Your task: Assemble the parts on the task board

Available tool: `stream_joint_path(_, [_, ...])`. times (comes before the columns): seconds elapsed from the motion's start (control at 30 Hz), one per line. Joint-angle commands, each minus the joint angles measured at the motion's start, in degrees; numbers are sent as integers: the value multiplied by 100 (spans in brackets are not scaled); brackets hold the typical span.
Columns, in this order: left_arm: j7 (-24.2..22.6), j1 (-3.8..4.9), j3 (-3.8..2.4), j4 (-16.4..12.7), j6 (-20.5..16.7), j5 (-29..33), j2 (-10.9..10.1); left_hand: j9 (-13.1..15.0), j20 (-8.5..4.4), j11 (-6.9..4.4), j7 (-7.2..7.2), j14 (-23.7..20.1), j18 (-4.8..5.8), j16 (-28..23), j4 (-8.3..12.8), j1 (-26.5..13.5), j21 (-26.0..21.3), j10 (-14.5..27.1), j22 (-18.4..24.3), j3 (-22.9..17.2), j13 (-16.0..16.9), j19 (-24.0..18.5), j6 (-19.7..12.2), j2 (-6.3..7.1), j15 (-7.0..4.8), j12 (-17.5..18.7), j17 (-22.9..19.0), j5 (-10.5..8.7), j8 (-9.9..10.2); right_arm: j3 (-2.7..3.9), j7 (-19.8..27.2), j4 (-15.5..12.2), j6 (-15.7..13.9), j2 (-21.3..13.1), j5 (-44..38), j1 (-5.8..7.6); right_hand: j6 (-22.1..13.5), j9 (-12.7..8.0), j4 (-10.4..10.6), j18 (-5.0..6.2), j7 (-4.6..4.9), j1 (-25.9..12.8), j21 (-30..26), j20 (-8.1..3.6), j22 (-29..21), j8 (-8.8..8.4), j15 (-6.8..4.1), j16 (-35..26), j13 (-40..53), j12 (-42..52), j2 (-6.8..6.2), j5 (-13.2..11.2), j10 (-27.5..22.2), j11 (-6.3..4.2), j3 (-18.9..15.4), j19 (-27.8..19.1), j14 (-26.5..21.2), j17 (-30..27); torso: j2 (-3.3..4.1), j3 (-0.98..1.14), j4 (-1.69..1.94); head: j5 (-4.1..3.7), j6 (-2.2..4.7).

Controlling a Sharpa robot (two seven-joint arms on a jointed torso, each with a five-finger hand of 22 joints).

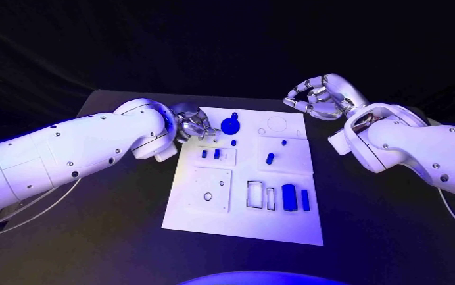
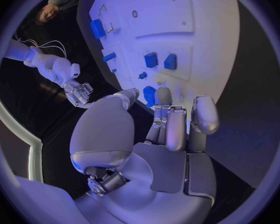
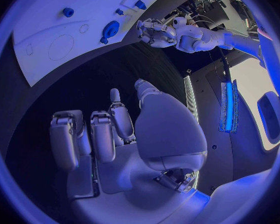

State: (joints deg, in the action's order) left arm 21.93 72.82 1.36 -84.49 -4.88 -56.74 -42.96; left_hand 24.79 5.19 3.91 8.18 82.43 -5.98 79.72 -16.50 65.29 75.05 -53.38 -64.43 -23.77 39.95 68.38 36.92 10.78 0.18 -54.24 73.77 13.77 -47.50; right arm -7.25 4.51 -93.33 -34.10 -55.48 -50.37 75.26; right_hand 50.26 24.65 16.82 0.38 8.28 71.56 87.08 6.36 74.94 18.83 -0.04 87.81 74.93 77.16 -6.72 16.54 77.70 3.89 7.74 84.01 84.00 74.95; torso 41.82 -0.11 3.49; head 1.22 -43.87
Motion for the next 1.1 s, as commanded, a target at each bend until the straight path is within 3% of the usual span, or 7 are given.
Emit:
stream_joint_path(0.03, [-1236,0,10,-31,-675,43,51,-122,152,159,180,-713,-246,-753,10,506,-756,503,994,-192,-233,-918,-185,59,181,291,-862,7,146,0,60,4,34,1,-21,-6,-20,6,-10,56,-5,-70,-32,-56,1276,26,-33,-27,145,-33,2,25,-4,-23,-28,376,457,889,4,1,-5,-13,12])
stream_joint_path(0.07, [-1403,-1,20,-31,-750,-87,73,-124,155,159,179,-727,-248,-768,21,529,-765,516,1005,-202,-239,-927,-188,60,178,301,-882,10,149,0,62,6,33,2,-21,-7,-20,6,-10,58,-5,-70,-39,-56,1272,26,-33,-29,142,-36,3,26,-7,-23,-28,371,456,885,3,1,-2,-16,12])
stream_joint_path(0.13, [-1660,-2,40,-22,-864,-393,119,-232,212,203,204,-1184,-339,-1256,433,1359,-1098,881,1394,-656,-573,-1262,-277,153,181,746,-1483,23,285,0,64,9,33,3,-21,-9,-21,7,-11,60,-5,-69,-48,-56,1265,26,-33,-31,138,-40,3,28,-10,-23,-27,365,455,880,2,0,-1,-25,27])
stream_joint_path(0.23, [-1975,-7,77,10,-988,-950,201,-421,258,218,216,-1232,-346,-1306,517,1601,-1163,788,1416,-869,-1008,-1230,-275,400,218,1104,-1639,-27,517,-1,66,14,35,7,-21,-15,-22,7,-13,64,-5,-67,-61,-56,1256,26,-33,-33,133,-44,4,31,-15,-24,-27,356,453,875,6,-6,-7,-34,42])
stream_joint_path(0.4, [-2202,-39,141,122,-1002,-1848,362,-725,238,196,152,-1266,-315,-1293,654,1794,-1088,635,1283,-1001,-1614,-1086,0,561,178,1561,-1891,-16,892,-2,71,22,40,20,-21,-28,-25,7,-20,67,-6,-57,-72,-56,1249,27,-34,-38,119,-59,7,41,-29,-25,-24,349,451,864,1,-4,-9,-29,57])
stream_joint_path(0.77, [-2160,-205,187,460,-678,-3120,698,-917,239,200,72,-1115,-221,-1015,779,1733,-742,627,813,-895,-2052,-718,267,600,183,1896,-1901,-13,1173,-3,77,24,51,39,-21,-45,-31,7,-25,83,-6,-43,-128,-57,1210,26,-35,-58,39,-139,10,53,-104,-25,-19,311,439,818,23,-6,-17,-50,99])
stream_joint_path(1.1, [-1882,-238,195,595,-246,-3481,837,-983,255,210,37,-1165,-223,-884,810,1661,-728,647,793,-868,-2195,-800,385,602,195,1990,-1948,-11,1287,-4,69,17,46,32,-21,-47,-31,7,-25,83,-6,-43,-128,-57,1210,26,-35,-58,39,-139,10,53,-104,-25,-19,311,439,818,32,4,-29,-85,93])
